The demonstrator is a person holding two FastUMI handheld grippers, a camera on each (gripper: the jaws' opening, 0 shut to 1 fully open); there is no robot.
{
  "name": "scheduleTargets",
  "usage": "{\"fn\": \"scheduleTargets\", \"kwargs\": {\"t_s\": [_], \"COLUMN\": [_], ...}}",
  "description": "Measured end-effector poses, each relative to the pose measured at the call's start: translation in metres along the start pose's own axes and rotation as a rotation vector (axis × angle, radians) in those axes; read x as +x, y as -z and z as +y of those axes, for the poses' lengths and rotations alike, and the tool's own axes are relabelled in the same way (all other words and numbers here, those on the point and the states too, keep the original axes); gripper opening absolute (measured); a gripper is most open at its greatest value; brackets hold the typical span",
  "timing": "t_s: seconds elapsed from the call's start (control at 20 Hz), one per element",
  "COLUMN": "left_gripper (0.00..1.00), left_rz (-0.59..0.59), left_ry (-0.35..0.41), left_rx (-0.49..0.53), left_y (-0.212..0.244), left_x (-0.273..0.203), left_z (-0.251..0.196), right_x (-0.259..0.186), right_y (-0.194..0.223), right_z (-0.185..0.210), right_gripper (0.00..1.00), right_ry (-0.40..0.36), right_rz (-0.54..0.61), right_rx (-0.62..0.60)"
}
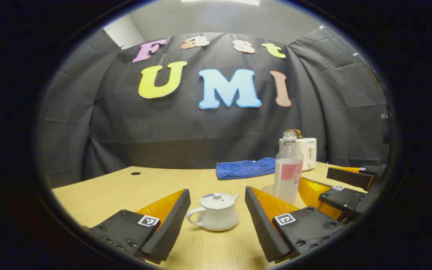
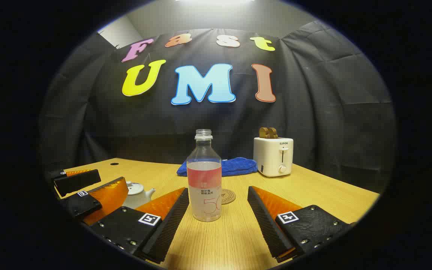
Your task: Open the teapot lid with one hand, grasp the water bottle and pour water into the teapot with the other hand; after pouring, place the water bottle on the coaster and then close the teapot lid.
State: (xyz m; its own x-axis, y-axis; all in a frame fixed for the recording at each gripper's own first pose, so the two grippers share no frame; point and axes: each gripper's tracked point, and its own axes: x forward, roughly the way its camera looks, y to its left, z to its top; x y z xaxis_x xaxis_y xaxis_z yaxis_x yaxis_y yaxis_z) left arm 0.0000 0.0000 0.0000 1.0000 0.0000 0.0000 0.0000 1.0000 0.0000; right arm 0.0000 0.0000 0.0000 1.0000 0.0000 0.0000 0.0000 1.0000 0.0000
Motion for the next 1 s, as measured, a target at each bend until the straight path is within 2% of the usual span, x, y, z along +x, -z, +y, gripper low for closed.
{"fn": "scheduleTargets", "kwargs": {"t_s": [0.5,0.65,0.85,1.0], "left_gripper": [0.96,0.96,0.98,0.97], "left_rz": [0.001,0.011,0.001,0.007], "left_ry": [0.001,0.042,0.027,0.055], "left_rx": [0.001,0.007,-0.004,0.001], "left_y": [0.000,0.003,0.001,0.002], "left_x": [0.000,0.002,-0.001,0.005], "left_z": [0.000,-0.009,-0.005,-0.010], "right_x": [0.000,0.000,0.002,0.010], "right_y": [0.000,0.000,-0.001,-0.001], "right_z": [0.000,0.001,-0.001,0.016], "right_gripper": [0.97,0.97,0.97,0.97], "right_ry": [0.000,0.001,0.012,-0.072], "right_rz": [0.001,0.002,-0.001,0.004], "right_rx": [0.001,0.001,0.000,-0.002]}}
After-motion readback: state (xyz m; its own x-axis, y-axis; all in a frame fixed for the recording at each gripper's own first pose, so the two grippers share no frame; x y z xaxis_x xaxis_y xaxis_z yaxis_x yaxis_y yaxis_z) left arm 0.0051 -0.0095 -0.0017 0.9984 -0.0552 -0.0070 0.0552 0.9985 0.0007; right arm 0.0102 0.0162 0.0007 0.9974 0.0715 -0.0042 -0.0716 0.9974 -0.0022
